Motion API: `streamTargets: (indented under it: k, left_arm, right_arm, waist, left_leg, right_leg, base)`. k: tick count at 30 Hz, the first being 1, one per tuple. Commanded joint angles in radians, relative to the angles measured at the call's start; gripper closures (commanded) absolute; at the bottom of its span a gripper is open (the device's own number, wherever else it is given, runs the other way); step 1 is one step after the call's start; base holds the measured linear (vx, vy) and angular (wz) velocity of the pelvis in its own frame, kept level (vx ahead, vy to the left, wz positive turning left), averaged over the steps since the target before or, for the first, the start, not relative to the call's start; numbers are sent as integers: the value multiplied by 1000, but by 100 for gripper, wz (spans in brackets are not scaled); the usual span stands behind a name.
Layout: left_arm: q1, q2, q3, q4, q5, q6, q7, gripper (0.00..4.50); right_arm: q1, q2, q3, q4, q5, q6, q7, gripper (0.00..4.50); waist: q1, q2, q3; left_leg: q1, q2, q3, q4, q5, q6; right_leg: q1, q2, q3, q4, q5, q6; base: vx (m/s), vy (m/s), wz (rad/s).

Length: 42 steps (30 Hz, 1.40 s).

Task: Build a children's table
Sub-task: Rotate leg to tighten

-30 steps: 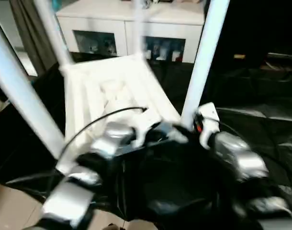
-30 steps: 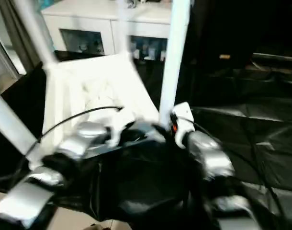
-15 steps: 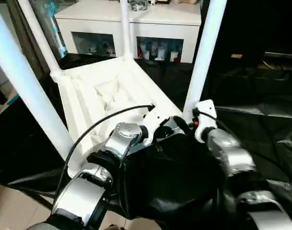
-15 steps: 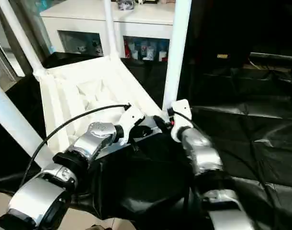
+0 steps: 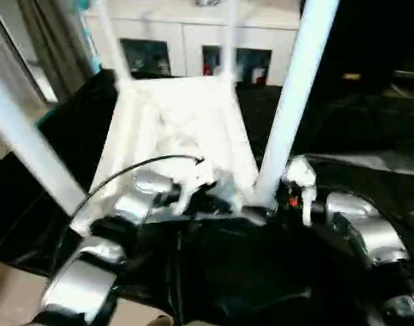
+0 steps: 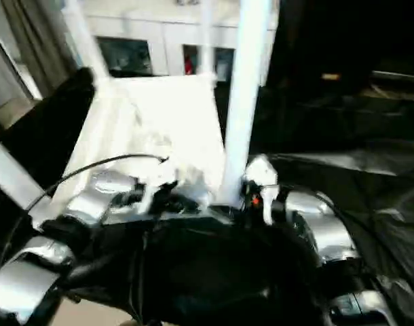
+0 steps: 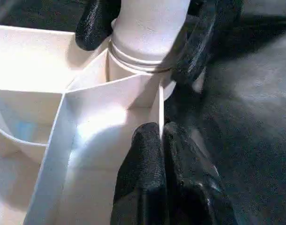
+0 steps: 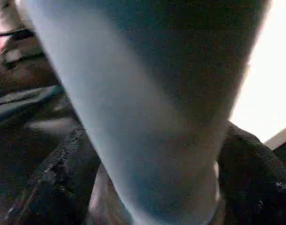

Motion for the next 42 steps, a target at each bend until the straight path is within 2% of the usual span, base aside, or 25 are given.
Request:
streamTargets:
  k: [1,2,3,5,9,13,17,20,23,24,25,28,30,31,32,33,36,38,40,42]
  left_arm:
    - [6,7,-9,-44,-27,7,-78,450]
    - [6,11,-7,-46,-30,10,-82,450]
    - [7,13,-6,-48,-31,12,-85,450]
    - [7,20,-2,-56,-38,21,-91,450]
    - [10,25,-1,-70,-47,31,-101,450]
    - [13,20,-2,-80,-50,38,-102,450]
    - [13,-4,6,-71,-43,33,-50,450]
    - [2,-38,24,-44,-35,25,33,450]
    - [-27,-88,42,18,-7,5,184,450]
    - [-48,-117,48,57,11,0,267,450]
    - [-58,-130,50,74,18,-1,303,450]
    - [-92,-181,61,119,34,9,439,450]
    - [-111,-209,62,145,44,12,517,450]
    - [-116,-215,61,153,48,11,538,450]
    - [-123,-225,63,164,53,9,563,450]
    - [-138,-247,70,189,65,4,620,450]
    - [-153,-274,71,210,73,-5,652,450]
    - [-153,-275,66,213,74,-17,641,450]
    - [-150,-270,62,214,74,-30,617,450]
    - [-139,-257,59,204,70,-44,571,450]
  right_arm:
    - [13,-24,8,-30,15,26,38,81]
    - [14,-29,11,-33,16,29,45,96]
    - [14,-32,12,-34,16,31,50,106]
    - [16,-43,16,-39,18,39,64,115]
    - [16,-52,19,-45,24,54,80,150]
    - [23,-49,27,-65,34,74,85,177]
    - [39,-35,30,-72,34,84,62,184]
    - [35,4,17,-31,-3,49,-34,186]
    - [4,76,-5,68,-81,15,-248,187]
    - [-12,112,-19,108,-98,15,-338,187]
    - [-18,128,-25,122,-103,14,-374,187]
    - [-42,192,-44,157,-108,29,-498,187]
    - [-61,235,-57,187,-118,39,-577,187]
    - [-69,251,-61,199,-122,43,-605,187]
    - [-80,269,-70,217,-124,45,-637,187]
    - [-105,308,-89,258,-126,50,-708,187]
    - [-140,347,-80,303,-150,18,-775,187]
    - [-144,352,-70,302,-153,-7,-756,187]
    - [-141,348,-69,292,-140,-21,-724,117]
    - [-131,338,-76,266,-114,-29,-671,108]
  waist:
    - [1,-13,-76]
    - [0,-17,-76]
    - [2,-15,-73]
    - [3,-17,-70]
    - [2,-18,-69]
    - [1,-17,-72]
    - [2,-15,-73]
    - [-3,-12,-71]
    - [-21,-19,-61]
    - [-25,-16,-61]
    - [-39,-17,-58]
    - [-47,-16,-58]
    - [-50,-15,-59]
    - [-51,-11,-58]
    - [-53,-13,-58]
    - [-59,-11,-57]
    - [-68,-8,-58]
    - [-71,-8,-57]
    - [-68,-6,-60]
    - [-65,-6,-61]
  left_leg:
    - [25,31,-7,-54,-169,124]
    - [25,31,-7,-55,-179,120]
    - [27,32,-6,-57,-215,103]
    - [28,33,-7,-61,-240,83]
    - [28,33,-8,-63,-260,61]
    - [27,31,-8,-59,-235,66]
    - [26,30,-8,-57,-218,74]
    - [25,30,-7,-58,-234,67]
    - [26,21,-13,-67,-334,11]
    - [27,20,-16,-69,-350,2]
    - [36,19,-18,-69,-397,-14]
    - [39,16,-21,-69,-421,-12]
    - [39,16,-21,-71,-420,-10]
    - [39,16,-23,-72,-426,-11]
    - [38,15,-23,-73,-429,-11]
    - [37,14,-25,-74,-447,-13]
    - [38,12,-27,-75,-471,-19]
    - [35,11,-28,-75,-480,-12]
    - [34,12,-26,-75,-467,-1]
    - [32,13,-24,-75,-454,6]
  right_leg:
    - [51,-18,22,-35,-39,-304]
    - [50,-18,22,-36,-54,-302]
    - [49,-21,24,-42,-109,-292]
    - [48,-22,25,-47,-156,-278]
    - [47,-23,26,-49,-189,-264]
    - [48,-22,27,-45,-152,-267]
    - [49,-22,26,-43,-132,-271]
    - [44,-21,26,-46,-150,-268]
    - [45,-23,24,-65,-329,-218]
    - [47,-24,22,-67,-365,-206]
    - [37,-22,21,-81,-447,-173]
    - [35,-22,19,-90,-488,-153]
    - [33,-19,18,-92,-486,-147]
    - [32,-18,17,-93,-485,-144]
    - [33,-17,16,-95,-486,-141]
    - [30,-17,15,-96,-495,-137]
    - [29,-17,12,-98,-505,-130]
    - [31,-18,11,-101,-506,-125]
    - [32,-18,14,-99,-475,-132]
    - [32,-18,16,-96,-449,-144]
  base:
    - [0,0,0]
    - [0,0,0]
    - [0,0,0]
    - [0,0,0]
    - [0,0,0]
    - [0,0,0]
    - [0,0,0]
    - [0,0,0]
    - [0,0,0]
    - [-58,0,-6]
    - [0,0,0]
    - [0,0,0]
    - [0,0,0]
    - [0,0,0]
    - [0,0,0]
    - [0,0,0]
    - [0,0,0]
    - [0,0,0]
    - [0,0,0]
    - [0,0,0]
